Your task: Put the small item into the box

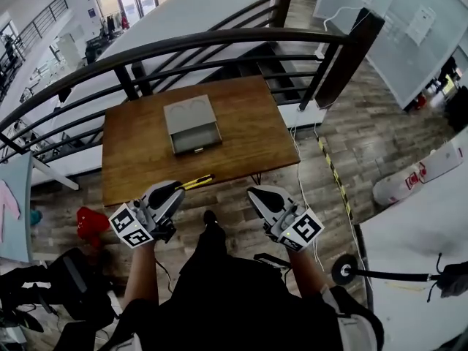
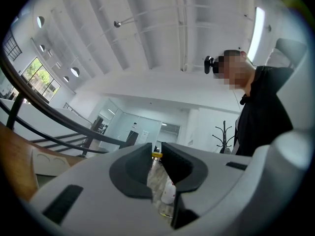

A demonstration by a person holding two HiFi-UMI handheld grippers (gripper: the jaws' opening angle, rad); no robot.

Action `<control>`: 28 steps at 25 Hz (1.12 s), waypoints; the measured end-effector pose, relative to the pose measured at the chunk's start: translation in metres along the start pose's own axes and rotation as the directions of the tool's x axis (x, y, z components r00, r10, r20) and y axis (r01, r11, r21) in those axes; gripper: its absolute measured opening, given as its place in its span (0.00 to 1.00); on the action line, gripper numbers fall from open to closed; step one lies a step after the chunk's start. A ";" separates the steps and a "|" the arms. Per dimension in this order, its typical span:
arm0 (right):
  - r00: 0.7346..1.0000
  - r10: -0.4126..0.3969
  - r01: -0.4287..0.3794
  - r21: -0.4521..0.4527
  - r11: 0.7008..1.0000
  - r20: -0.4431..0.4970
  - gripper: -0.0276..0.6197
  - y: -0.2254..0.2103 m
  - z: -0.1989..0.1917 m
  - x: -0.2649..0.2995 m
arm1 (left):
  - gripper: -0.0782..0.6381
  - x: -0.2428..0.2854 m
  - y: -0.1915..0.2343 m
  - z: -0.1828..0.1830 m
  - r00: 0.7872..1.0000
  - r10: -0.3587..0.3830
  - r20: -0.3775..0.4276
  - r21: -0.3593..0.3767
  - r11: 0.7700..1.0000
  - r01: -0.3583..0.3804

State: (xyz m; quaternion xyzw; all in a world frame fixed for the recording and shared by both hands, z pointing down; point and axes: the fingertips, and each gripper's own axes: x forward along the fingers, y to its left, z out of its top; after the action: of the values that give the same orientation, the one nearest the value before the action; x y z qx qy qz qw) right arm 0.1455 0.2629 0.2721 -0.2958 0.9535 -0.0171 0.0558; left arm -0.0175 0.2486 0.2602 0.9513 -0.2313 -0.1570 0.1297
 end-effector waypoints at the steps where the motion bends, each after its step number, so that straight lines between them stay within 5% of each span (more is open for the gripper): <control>1: 1.000 -0.004 0.004 0.002 1.000 -0.002 0.06 -0.008 -0.001 0.007 | 0.21 0.001 0.011 0.000 1.000 0.006 0.002 -0.003 1.000 -0.006; 13: 0.995 -0.019 0.015 -0.041 0.999 -0.094 0.06 -0.112 0.005 0.118 | 0.21 0.038 0.167 0.023 0.999 0.031 0.023 -0.060 0.998 -0.029; 19: 0.991 -0.022 0.016 -0.050 0.999 -0.135 0.06 -0.160 0.006 0.182 | 0.21 0.049 0.243 0.048 0.996 0.058 0.069 -0.033 0.998 -0.056; 28: 0.981 -0.029 0.013 -0.083 0.996 -0.190 0.06 -0.198 -0.013 0.236 | 0.21 0.054 0.319 0.035 0.996 0.092 0.010 -0.009 0.996 -0.091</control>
State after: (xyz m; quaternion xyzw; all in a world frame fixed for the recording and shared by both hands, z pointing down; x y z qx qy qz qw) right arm 0.0619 -0.0335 0.2758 -0.3048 0.9511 -0.0070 -0.0483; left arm -0.1124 -0.0574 0.3168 0.9383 -0.2747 -0.1570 0.1394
